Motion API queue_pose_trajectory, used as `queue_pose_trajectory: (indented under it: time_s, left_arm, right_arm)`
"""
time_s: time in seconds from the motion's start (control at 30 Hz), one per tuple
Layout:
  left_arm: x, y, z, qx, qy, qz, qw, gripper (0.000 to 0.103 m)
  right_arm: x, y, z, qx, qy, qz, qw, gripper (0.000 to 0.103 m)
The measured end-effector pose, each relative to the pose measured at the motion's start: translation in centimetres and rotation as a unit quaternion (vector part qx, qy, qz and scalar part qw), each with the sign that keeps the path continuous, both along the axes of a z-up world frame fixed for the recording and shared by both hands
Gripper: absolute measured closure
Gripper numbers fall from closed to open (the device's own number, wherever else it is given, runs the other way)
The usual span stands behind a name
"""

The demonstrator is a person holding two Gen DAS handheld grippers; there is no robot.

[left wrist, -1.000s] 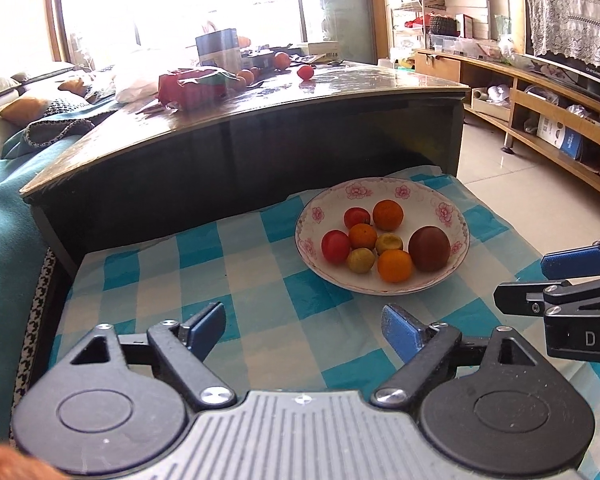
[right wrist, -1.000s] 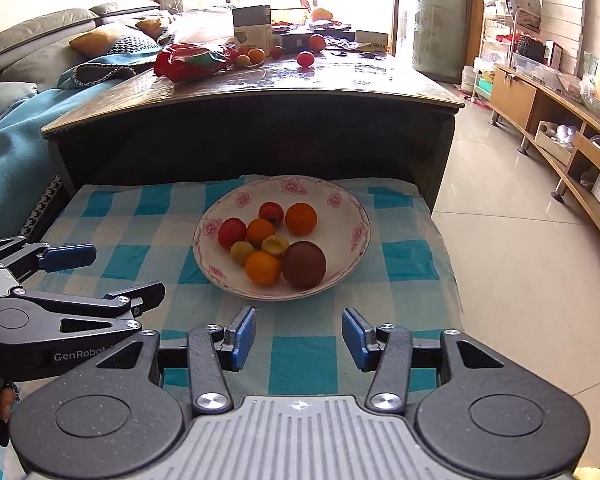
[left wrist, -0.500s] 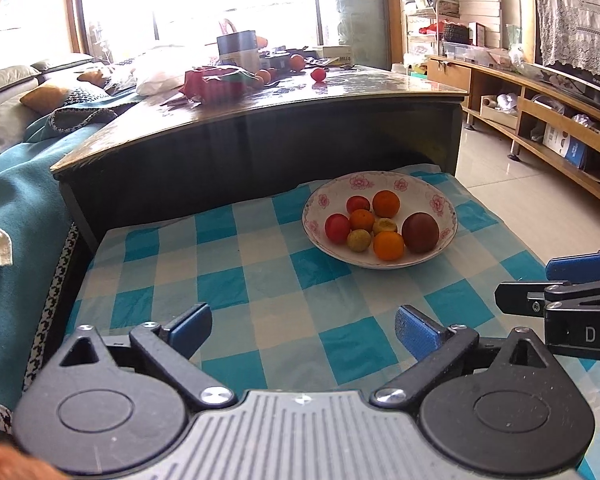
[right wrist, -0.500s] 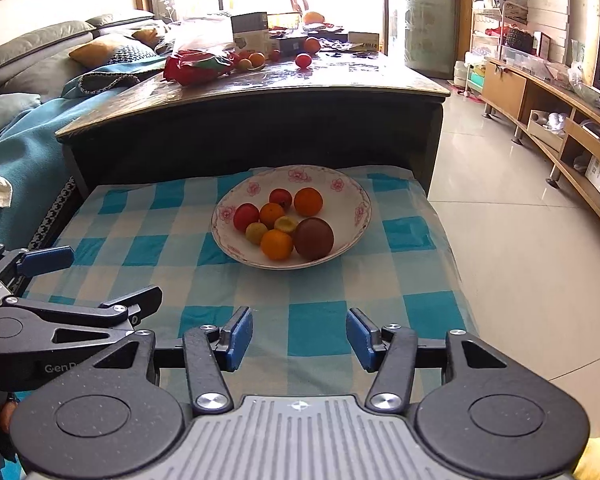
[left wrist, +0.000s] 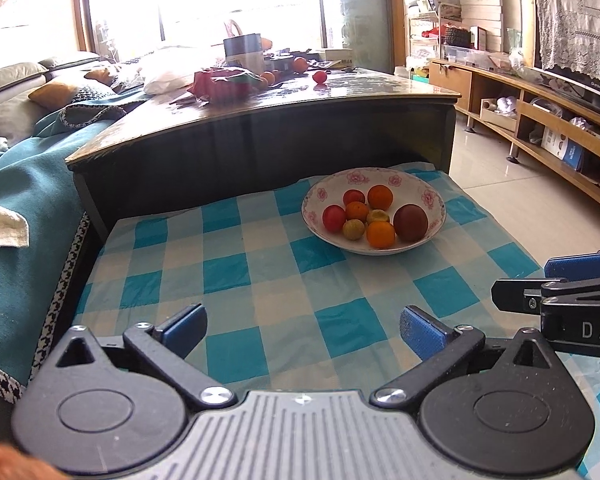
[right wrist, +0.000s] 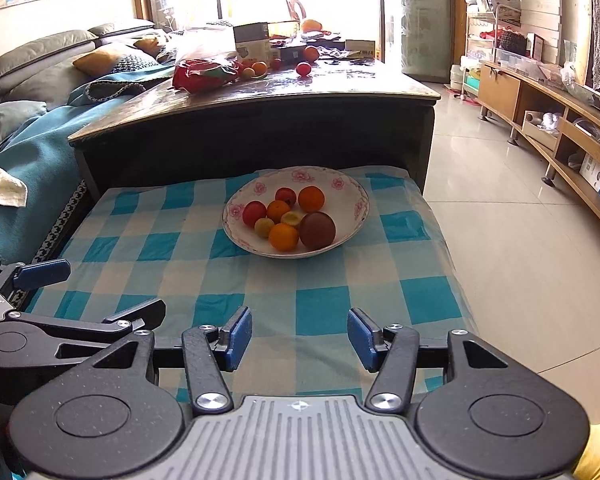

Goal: Organize fruits

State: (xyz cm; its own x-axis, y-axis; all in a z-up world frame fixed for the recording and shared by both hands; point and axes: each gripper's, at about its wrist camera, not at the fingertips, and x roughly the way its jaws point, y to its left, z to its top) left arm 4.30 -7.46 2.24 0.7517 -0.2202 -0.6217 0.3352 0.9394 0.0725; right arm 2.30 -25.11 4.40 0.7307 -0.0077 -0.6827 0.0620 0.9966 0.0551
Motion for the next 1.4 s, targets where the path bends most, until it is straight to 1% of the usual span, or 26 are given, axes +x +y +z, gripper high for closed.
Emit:
queue_pose_trajectory:
  time_s: [0.73, 1.4]
  left_arm:
    - [-2.3, 1.3, 0.3, -0.001, 0.005, 0.011, 0.9999, 0.000]
    - [-3.7, 1.3, -0.1, 0.013, 0.006, 0.011, 0.9998, 0.000]
  right_arm:
    - [-2.4, 1.3, 0.5, -0.004, -0.008, 0.011, 1.000, 0.054]
    - [-3.8, 1.9, 0.2, -0.014, -0.004, 0.015, 1.000, 0.053]
